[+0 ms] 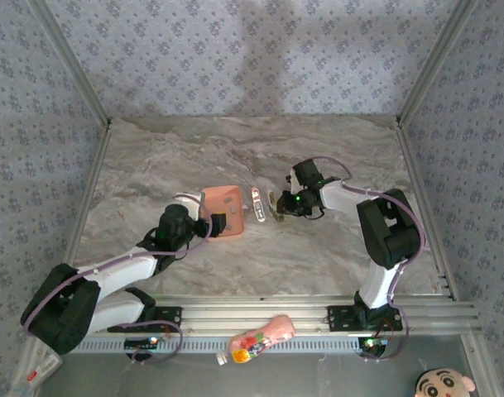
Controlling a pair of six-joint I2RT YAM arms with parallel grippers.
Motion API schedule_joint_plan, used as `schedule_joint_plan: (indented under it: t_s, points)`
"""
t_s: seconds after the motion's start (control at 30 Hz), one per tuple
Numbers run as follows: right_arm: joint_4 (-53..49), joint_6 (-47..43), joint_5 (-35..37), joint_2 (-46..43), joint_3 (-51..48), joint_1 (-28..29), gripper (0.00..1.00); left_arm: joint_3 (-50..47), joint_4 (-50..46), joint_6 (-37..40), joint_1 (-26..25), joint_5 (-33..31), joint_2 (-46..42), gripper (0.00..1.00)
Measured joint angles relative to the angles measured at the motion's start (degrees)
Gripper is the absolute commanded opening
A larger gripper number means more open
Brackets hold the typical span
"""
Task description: Load the staples into the stapler
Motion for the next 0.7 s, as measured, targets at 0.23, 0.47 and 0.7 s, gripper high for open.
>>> schedule_joint_plan:
  t_s: [0.23,0.47,0.7]
  points:
    - [0.0,0.0,0.5,-1.0,-0.6,0.0,0.24,0.0,0.0,0.0,0.0,0.0,0.0,0.98]
    - [-0.5,-0.2,0.6,-2.7,-1.7,0.0,0.24,0.0,0.0,0.0,0.1,0.2,0.0,0.98]
    - [-0.7,-0.2,0.7,-2.7,-1.9,0.0,0.23,0.0,0.0,0.0,0.1,0.2,0.0,0.98]
